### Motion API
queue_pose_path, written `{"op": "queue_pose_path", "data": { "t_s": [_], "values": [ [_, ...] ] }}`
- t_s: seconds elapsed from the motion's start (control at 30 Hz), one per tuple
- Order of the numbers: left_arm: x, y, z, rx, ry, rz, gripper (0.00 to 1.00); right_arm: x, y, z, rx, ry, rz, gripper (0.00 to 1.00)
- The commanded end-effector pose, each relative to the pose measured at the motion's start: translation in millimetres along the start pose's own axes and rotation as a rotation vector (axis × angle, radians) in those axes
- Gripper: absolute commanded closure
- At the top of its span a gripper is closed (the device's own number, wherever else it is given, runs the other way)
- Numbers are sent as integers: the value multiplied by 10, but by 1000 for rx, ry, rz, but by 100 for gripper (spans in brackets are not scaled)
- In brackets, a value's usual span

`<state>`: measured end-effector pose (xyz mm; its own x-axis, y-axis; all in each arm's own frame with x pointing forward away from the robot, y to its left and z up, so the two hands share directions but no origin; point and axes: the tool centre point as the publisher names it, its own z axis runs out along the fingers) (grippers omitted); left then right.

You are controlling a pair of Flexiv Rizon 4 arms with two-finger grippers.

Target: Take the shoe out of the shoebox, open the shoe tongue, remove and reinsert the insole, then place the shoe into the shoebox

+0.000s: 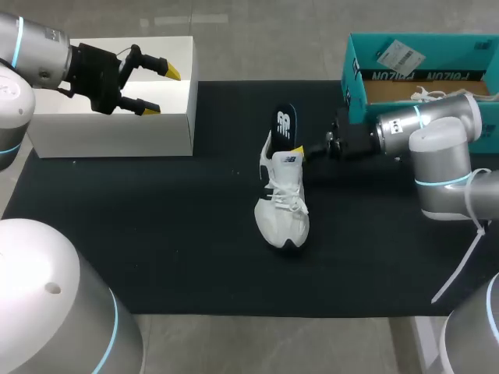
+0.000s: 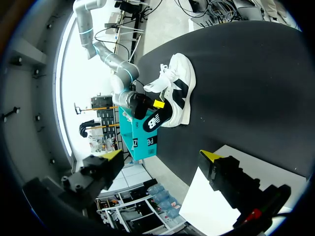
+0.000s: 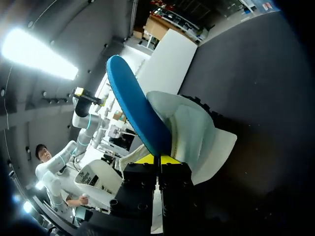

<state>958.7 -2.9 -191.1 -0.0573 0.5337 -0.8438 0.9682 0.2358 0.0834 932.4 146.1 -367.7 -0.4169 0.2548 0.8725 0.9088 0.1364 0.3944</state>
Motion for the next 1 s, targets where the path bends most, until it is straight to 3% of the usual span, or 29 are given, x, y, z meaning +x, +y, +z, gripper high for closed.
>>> {"op": "queue_pose_path", "data": {
  "t_s": [0.03,0.27,0.5,0.53,0.57,0.6,0.7,1.0],
  "values": [
    [-4,-3,0,0,4,1,0,-48,-22,33,71,3,8,100],
    [-4,-3,0,0,4,1,0,1,-137,42,79,-10,20,100],
    [-4,-3,0,0,4,1,0,46,-184,44,20,-41,-1,100],
    [-4,-3,0,0,4,1,0,58,-168,30,11,-49,-12,85],
    [-4,-3,0,0,4,1,0,84,-139,20,0,-60,-30,61],
    [-4,-3,0,0,4,1,0,110,-105,10,-6,-71,-42,56],
    [-4,-3,0,0,4,1,0,175,0,-25,-23,-97,-90,51],
    [-4,-3,0,0,4,1,0,184,185,-34,-25,-108,-132,56]
  ]
}}
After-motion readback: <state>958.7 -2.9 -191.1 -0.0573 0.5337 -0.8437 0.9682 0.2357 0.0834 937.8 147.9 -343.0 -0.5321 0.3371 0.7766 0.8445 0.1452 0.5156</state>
